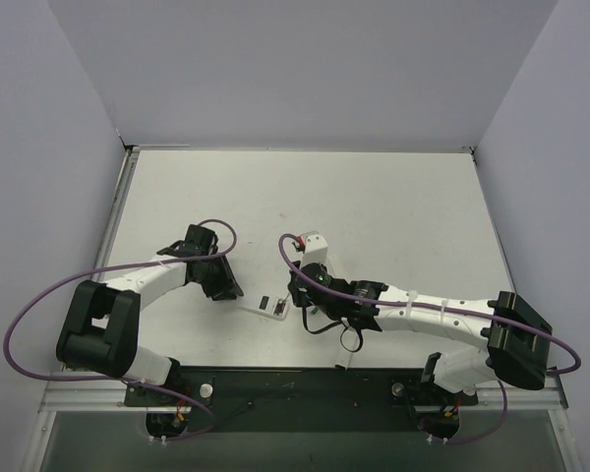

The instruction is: Unload the batteries from the remote control

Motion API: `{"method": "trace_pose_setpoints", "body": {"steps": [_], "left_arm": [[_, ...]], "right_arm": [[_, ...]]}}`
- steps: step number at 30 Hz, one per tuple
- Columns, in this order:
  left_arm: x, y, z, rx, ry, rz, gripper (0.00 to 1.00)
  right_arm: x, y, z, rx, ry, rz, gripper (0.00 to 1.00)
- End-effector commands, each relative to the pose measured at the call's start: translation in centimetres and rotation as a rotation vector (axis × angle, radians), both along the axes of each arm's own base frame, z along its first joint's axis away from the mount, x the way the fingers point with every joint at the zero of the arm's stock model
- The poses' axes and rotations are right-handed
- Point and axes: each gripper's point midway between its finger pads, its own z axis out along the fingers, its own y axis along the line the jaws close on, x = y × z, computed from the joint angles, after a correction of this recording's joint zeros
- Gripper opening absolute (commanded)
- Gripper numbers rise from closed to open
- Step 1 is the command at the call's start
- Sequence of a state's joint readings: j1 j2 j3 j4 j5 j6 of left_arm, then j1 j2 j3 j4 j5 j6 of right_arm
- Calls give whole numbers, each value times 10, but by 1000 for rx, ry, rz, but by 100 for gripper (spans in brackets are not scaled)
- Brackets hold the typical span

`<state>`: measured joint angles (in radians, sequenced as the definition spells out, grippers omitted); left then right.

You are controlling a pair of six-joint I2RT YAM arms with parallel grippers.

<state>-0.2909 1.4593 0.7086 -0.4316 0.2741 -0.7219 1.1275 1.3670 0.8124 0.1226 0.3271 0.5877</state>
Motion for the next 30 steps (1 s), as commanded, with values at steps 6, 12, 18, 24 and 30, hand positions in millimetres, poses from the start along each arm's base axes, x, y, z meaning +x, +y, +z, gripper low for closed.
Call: {"method": "trace_pose_setpoints", "body": {"steps": [6, 12, 18, 24, 30], "left_arm": [[-11, -5, -2, -32, 16, 0, 35], [-12, -5, -1, -29, 12, 3, 35], [-14, -6, 0, -30, 10, 2, 34], [-16, -6, -3, -29, 17, 3, 34], [-17, -7, -4, -30, 20, 1, 34]], "right_arm": [[2, 8, 15, 44, 0, -32, 0], [1, 10, 18, 41, 3, -29, 0], [-2, 10, 10, -8, 36, -36, 0], [-6, 7, -3, -118, 50, -47, 0], [-5, 11, -6, -158, 35, -39, 0]]}}
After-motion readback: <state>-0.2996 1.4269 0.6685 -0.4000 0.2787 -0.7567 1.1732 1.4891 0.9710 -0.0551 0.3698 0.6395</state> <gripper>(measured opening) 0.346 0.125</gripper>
